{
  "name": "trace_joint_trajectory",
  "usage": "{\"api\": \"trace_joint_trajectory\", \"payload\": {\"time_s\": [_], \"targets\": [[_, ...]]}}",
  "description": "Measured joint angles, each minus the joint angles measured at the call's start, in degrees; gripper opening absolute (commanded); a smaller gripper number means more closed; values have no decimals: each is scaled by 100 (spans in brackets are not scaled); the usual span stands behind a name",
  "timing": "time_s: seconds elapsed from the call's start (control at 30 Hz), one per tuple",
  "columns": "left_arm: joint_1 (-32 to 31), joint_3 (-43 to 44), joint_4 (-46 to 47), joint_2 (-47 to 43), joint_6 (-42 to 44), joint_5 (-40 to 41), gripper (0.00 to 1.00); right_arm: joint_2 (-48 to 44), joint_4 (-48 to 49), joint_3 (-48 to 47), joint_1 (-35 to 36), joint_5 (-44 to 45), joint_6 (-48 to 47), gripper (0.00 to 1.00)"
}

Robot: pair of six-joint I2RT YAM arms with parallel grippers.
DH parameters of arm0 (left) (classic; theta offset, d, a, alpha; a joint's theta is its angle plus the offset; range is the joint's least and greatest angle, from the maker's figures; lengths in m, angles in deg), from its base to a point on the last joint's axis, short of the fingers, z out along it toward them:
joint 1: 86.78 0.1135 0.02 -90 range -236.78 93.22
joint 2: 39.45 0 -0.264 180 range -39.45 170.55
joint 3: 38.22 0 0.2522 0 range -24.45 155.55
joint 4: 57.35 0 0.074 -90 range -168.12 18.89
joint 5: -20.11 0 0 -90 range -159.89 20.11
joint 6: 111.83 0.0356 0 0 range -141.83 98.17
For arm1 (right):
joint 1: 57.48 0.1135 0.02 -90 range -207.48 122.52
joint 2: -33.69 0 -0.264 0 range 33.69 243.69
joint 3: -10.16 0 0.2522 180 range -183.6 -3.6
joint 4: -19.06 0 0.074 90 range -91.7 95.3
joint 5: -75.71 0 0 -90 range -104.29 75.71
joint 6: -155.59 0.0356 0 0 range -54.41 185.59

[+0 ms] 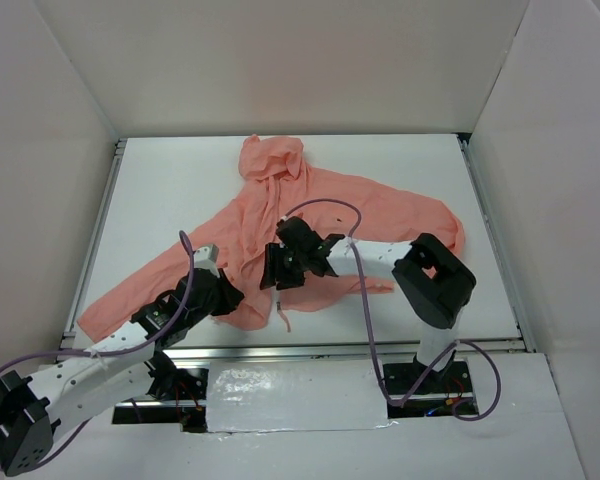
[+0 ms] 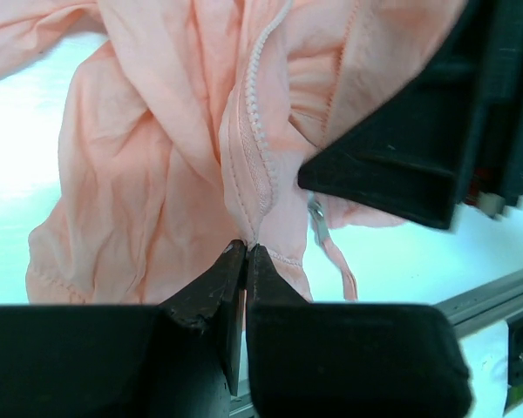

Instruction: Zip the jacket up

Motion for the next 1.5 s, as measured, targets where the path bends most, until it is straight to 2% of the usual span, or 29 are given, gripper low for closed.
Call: {"api": "trace_joint_trajectory", "payload": {"time_s": [0.13,0.3,0.37,0.6,0.73,0.87,1.07,1.23,1.5], "targets": [[17,2,-31,-2,33,17,0,-566,345,363,90,-170,85,58],[42,2,-31,-70,164,2,0,-1314,328,743,133,-125,-168,45],[50,2,-26,-144,181,-20,0,-1353,299,844,160,-33,-343,45],[50,2,7,-186,315,-186,0,-1353,-509,1023,531,697,-1174,52],[52,2,42,-105,428,-317,0,-1458,-909,1056,697,1038,-1471,53],[55,2,133,-4,474,-433,0,-1720,-1209,1147,859,1368,-1576,54],[55,2,267,234,581,-629,0,-1622,-1574,1145,1244,1947,-1644,54],[55,2,345,264,601,-737,0,-1574,-1639,1141,1574,2306,-1722,54],[55,2,452,264,605,-855,0,-1539,-1648,1106,1692,2557,-1775,54]]}}
